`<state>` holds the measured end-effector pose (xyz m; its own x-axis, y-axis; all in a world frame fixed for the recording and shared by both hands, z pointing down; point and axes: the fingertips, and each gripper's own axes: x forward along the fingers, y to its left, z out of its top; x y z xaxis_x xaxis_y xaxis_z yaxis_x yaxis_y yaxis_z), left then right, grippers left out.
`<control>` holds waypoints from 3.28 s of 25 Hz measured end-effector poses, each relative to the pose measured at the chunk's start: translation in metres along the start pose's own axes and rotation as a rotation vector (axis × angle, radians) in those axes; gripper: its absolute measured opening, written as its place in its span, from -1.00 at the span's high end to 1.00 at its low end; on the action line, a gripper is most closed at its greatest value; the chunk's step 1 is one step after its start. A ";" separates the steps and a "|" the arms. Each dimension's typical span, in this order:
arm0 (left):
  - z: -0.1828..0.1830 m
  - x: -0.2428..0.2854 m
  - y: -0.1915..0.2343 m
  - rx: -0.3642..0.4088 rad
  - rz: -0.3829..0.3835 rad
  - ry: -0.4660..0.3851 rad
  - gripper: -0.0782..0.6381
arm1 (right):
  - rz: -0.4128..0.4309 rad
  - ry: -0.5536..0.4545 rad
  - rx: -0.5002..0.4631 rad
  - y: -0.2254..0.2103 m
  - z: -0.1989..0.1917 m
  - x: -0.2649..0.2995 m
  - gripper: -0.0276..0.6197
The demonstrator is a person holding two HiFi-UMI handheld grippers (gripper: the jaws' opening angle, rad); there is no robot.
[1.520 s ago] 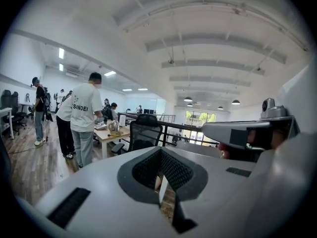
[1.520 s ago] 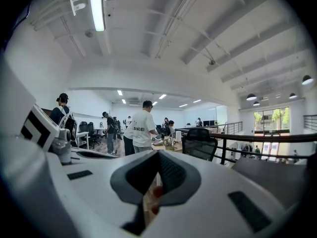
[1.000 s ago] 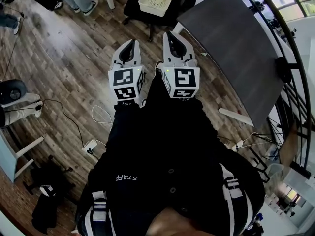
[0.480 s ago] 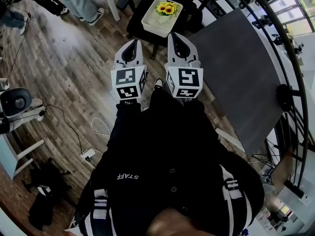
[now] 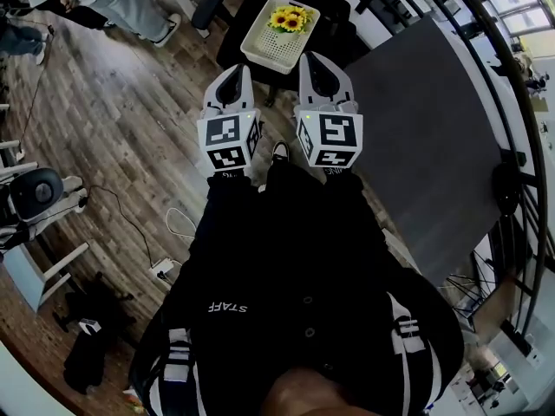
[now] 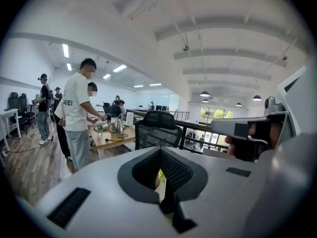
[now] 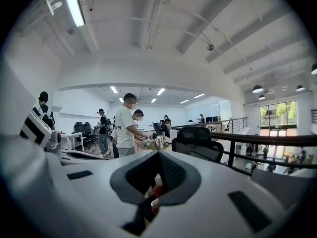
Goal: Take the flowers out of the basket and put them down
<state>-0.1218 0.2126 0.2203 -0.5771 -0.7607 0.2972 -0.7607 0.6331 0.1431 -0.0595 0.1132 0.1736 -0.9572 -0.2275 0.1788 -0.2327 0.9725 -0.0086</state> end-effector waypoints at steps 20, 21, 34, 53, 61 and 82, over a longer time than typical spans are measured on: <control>-0.040 0.118 0.013 0.029 -0.031 0.125 0.79 | -0.067 0.109 0.080 -0.064 -0.057 0.079 0.88; -0.042 0.126 0.018 0.028 -0.033 0.135 0.79 | -0.074 0.116 0.081 -0.066 -0.059 0.086 0.88; -0.098 0.230 0.051 0.051 -0.107 0.236 0.79 | -0.192 0.191 0.136 -0.088 -0.120 0.176 0.88; -0.317 0.409 0.075 0.066 -0.164 0.437 0.79 | -0.299 0.341 0.278 -0.151 -0.364 0.286 0.88; -0.374 0.444 0.076 0.050 -0.195 0.487 0.78 | -0.323 0.369 0.297 -0.162 -0.421 0.306 0.88; -0.492 0.541 0.062 -0.035 -0.245 0.729 -0.11 | -0.367 0.424 0.342 -0.204 -0.480 0.341 0.88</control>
<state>-0.3353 -0.0886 0.8543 -0.0426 -0.6006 0.7984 -0.8245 0.4725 0.3114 -0.2557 -0.1385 0.7089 -0.6705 -0.4345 0.6013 -0.6400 0.7488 -0.1725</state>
